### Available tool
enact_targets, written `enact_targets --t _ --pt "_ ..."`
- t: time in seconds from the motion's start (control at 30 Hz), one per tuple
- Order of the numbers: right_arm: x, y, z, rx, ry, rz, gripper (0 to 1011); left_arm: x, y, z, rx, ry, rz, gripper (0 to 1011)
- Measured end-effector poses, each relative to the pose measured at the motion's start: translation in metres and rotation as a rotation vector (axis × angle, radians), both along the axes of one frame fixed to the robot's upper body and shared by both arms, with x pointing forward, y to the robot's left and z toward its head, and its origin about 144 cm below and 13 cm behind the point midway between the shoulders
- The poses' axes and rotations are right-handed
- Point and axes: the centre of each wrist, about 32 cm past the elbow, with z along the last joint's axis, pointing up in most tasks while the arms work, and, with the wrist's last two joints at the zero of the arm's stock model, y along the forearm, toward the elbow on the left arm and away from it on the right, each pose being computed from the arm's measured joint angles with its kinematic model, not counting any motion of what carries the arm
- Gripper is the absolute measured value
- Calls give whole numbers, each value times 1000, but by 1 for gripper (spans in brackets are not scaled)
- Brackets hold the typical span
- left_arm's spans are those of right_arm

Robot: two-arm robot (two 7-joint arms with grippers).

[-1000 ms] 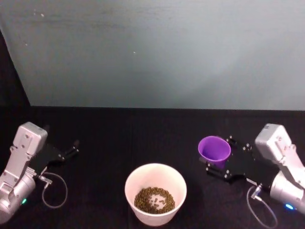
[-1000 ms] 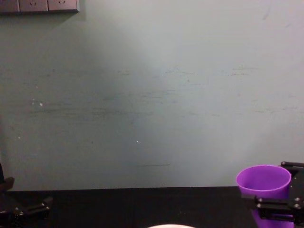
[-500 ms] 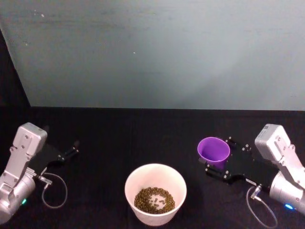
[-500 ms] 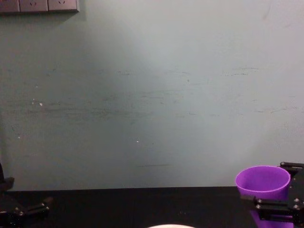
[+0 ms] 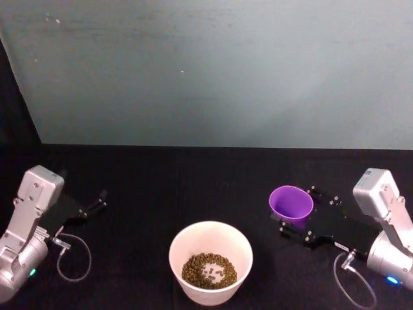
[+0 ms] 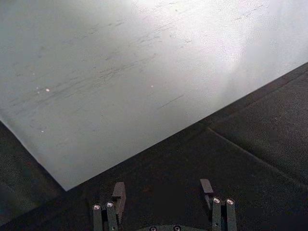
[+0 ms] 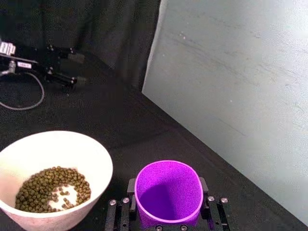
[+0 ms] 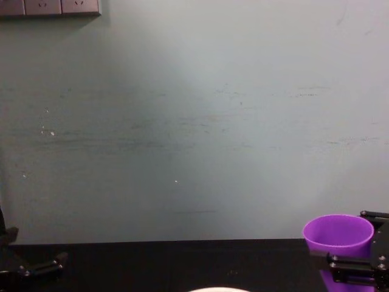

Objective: Pick up the cup and pour the mung beans from the cup into the bowl.

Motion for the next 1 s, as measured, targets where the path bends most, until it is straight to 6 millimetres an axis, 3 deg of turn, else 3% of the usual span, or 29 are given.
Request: enact_targets --t 0.23,0.57,1.0 --pt "12 -4 -17 91 10 45 723 0 0 0 0 0 0 1003" --pt "32 -3 -59 212 32 57 723 0 0 0 0 0 0 1004" --pt "39 -1 -92 298 96 51 723 0 0 0 0 0 0 1003"
